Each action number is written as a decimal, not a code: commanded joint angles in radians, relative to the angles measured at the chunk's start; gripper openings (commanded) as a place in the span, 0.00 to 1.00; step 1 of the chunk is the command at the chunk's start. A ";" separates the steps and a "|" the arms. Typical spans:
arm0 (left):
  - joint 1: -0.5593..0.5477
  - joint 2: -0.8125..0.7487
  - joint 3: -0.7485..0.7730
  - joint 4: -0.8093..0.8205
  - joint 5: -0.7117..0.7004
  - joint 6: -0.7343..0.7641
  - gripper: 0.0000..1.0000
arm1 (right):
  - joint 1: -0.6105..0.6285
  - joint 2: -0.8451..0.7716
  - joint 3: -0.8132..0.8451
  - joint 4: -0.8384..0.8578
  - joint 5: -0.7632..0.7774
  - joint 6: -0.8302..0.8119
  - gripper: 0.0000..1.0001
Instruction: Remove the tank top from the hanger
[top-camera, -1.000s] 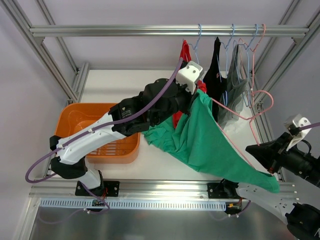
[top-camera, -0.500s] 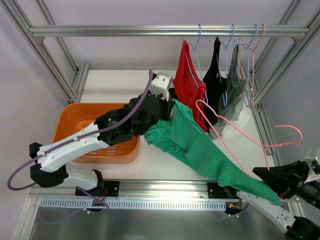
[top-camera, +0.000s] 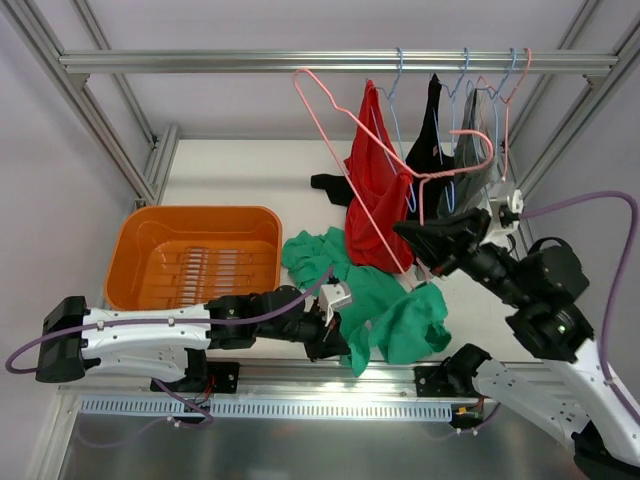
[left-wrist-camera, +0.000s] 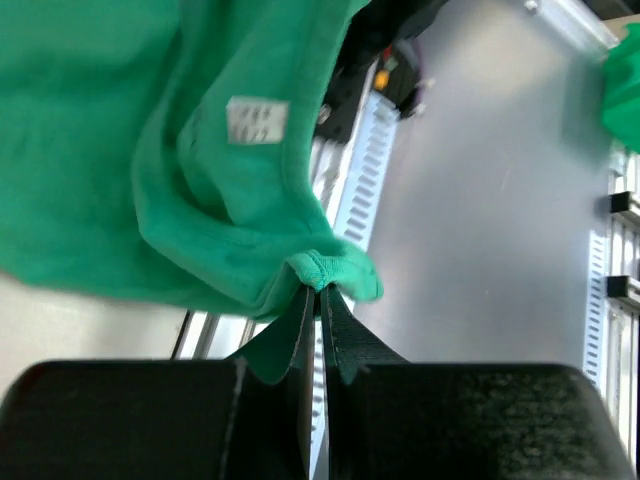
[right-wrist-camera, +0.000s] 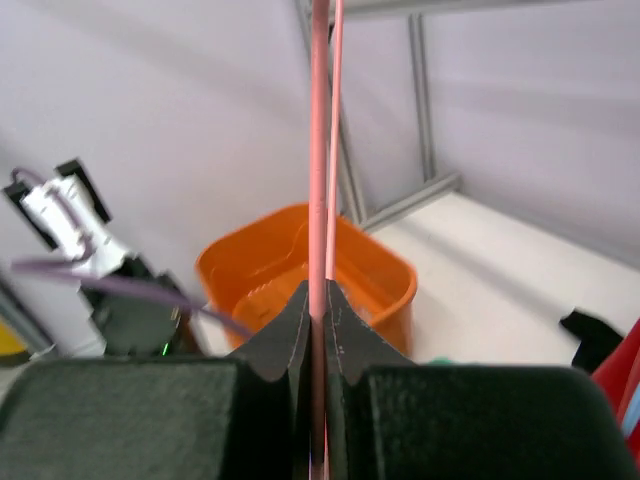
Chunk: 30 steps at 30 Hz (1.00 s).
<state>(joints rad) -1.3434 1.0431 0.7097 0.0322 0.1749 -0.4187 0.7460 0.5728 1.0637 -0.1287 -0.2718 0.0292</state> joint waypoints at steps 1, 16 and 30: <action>-0.003 -0.018 -0.062 0.147 -0.079 -0.092 0.00 | -0.002 0.016 -0.038 0.554 0.083 -0.037 0.00; -0.003 -0.195 0.166 -0.371 -0.520 -0.141 0.99 | 0.032 0.166 0.338 -0.544 0.336 0.020 0.00; -0.003 -0.278 0.470 -0.715 -0.767 -0.068 0.99 | 0.075 0.744 0.870 -0.767 0.643 -0.034 0.00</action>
<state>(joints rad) -1.3472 0.7559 1.1870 -0.6083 -0.5594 -0.5205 0.8162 1.2190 1.7451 -0.8970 0.2512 0.0322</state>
